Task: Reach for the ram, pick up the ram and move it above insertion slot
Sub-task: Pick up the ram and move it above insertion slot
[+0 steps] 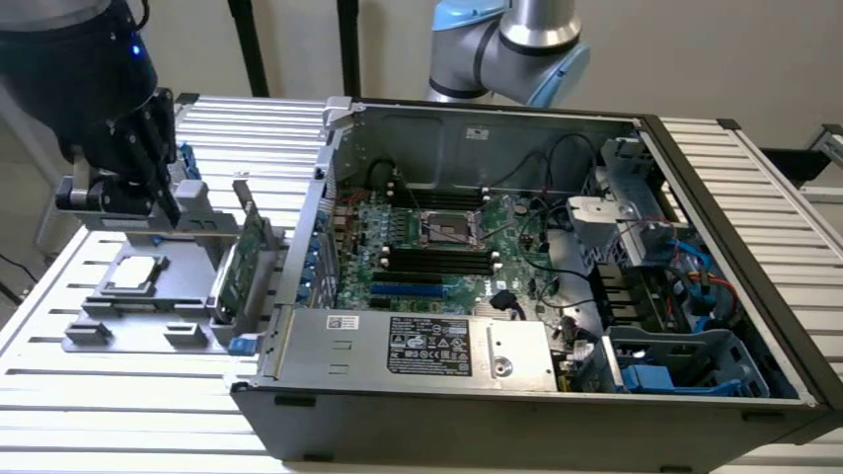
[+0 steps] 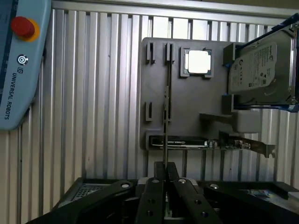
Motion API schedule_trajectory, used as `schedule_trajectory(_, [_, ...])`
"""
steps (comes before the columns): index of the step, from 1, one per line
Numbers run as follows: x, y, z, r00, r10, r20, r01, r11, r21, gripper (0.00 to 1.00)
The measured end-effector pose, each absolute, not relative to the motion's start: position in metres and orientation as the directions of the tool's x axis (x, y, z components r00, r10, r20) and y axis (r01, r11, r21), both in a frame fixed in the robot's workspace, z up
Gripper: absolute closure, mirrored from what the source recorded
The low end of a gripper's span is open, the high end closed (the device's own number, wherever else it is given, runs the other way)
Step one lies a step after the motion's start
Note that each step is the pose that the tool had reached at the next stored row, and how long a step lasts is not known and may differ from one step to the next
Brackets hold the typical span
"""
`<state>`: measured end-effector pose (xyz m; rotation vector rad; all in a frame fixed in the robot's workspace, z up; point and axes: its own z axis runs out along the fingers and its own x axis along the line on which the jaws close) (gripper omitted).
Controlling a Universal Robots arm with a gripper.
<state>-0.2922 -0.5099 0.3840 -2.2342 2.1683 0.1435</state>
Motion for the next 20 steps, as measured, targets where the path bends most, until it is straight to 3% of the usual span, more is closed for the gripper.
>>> schedule_trajectory(6, [-0.267,-0.510,0.404,0.032,-0.996,-0.086,-0.998,-0.036,0.051,0.86])
schedule_trajectory(20, [-0.204,-0.510,0.405,0.032,-0.993,-0.114,-0.998,-0.038,0.050,0.86])
